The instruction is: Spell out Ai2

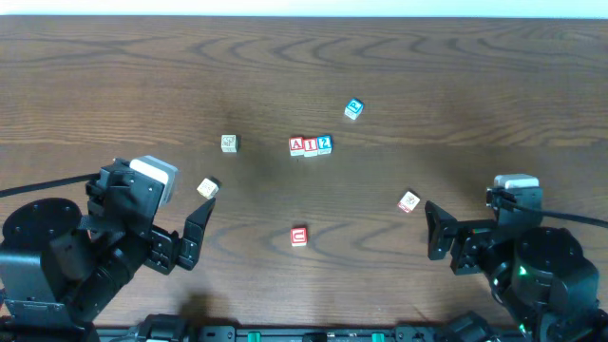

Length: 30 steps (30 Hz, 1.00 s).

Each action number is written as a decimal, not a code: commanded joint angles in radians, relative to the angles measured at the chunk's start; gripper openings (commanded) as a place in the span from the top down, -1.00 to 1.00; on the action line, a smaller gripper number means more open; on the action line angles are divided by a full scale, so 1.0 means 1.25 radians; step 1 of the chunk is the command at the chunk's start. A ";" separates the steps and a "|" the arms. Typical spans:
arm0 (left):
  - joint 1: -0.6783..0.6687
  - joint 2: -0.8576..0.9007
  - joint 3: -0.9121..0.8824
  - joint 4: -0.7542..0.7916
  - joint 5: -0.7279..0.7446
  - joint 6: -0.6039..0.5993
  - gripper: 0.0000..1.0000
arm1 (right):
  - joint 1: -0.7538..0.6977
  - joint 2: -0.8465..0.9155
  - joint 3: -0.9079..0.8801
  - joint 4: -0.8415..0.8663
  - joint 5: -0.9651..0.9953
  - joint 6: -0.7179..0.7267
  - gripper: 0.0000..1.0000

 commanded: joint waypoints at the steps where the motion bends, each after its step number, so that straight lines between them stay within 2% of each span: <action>1: -0.003 0.002 0.005 -0.004 0.005 0.015 -0.91 | 0.006 -0.002 -0.005 -0.003 0.011 0.012 -0.99; 8: 0.056 -0.076 -0.024 -0.020 -0.037 0.021 -0.91 | 0.006 -0.002 -0.005 -0.003 0.011 0.012 -0.99; 11: 0.125 -0.156 -0.118 0.028 -0.037 0.034 -0.91 | 0.006 -0.002 -0.005 -0.003 0.011 0.012 -0.99; 16: 0.208 -0.282 -0.330 0.123 0.007 0.141 -0.91 | 0.006 -0.002 -0.005 -0.003 0.011 0.012 -0.98; 19: 0.237 -0.352 -0.465 0.182 0.020 0.167 -0.90 | 0.006 -0.002 -0.005 -0.003 0.011 0.012 -0.98; 26: 0.222 -0.477 -0.692 0.293 0.032 0.153 -0.91 | 0.006 -0.002 -0.005 -0.003 0.011 0.012 -0.98; 29: 0.206 -0.520 -0.756 0.336 0.000 0.077 -0.91 | 0.006 -0.002 -0.005 -0.003 0.011 0.012 -0.99; 30: 0.199 -0.534 -0.773 0.348 -0.026 0.024 -0.91 | 0.006 -0.002 -0.005 -0.003 0.011 0.012 -0.99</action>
